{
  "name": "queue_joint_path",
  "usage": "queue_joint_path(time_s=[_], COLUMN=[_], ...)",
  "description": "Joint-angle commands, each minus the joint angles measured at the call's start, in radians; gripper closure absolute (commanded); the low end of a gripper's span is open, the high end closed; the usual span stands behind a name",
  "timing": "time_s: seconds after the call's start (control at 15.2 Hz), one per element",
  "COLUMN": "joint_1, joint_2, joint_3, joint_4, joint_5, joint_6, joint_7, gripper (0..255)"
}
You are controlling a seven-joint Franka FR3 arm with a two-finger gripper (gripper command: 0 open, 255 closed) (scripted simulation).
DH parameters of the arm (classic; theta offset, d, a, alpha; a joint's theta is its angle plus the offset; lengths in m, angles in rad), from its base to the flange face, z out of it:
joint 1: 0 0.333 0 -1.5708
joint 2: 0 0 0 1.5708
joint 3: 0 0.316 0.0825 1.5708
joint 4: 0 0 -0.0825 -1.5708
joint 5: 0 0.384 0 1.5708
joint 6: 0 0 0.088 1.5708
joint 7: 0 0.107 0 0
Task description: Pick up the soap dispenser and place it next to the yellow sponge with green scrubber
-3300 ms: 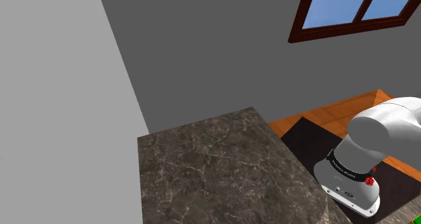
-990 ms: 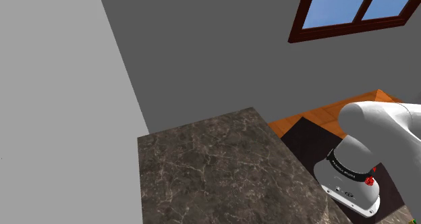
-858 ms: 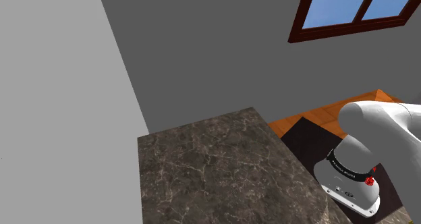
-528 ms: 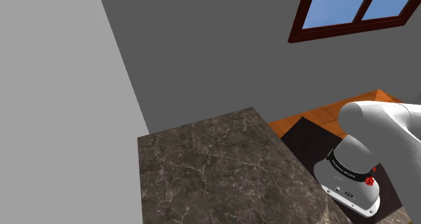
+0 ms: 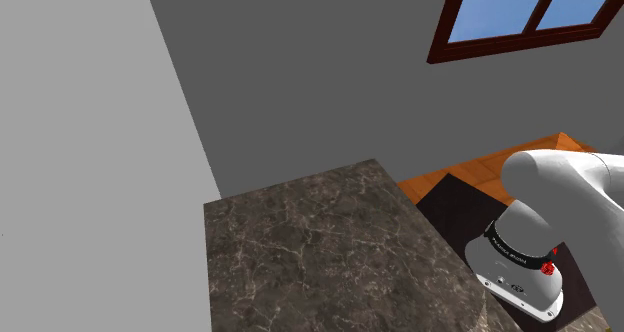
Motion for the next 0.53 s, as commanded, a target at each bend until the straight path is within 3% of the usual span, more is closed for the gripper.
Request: queue_joint_path(time_s=[0.0,0.2,0.46], joint_1=[0.015,0.054,0.053], joint_2=[0.021,0.082,0.082], joint_3=[0.028,0.101,0.1], joint_4=[0.023,0.092,0.092], joint_5=[0.027,0.097,0.097], joint_6=[-0.009,-0.035,-0.035], joint_7=[0.005,0.014,0.014], gripper=[0,0,0])
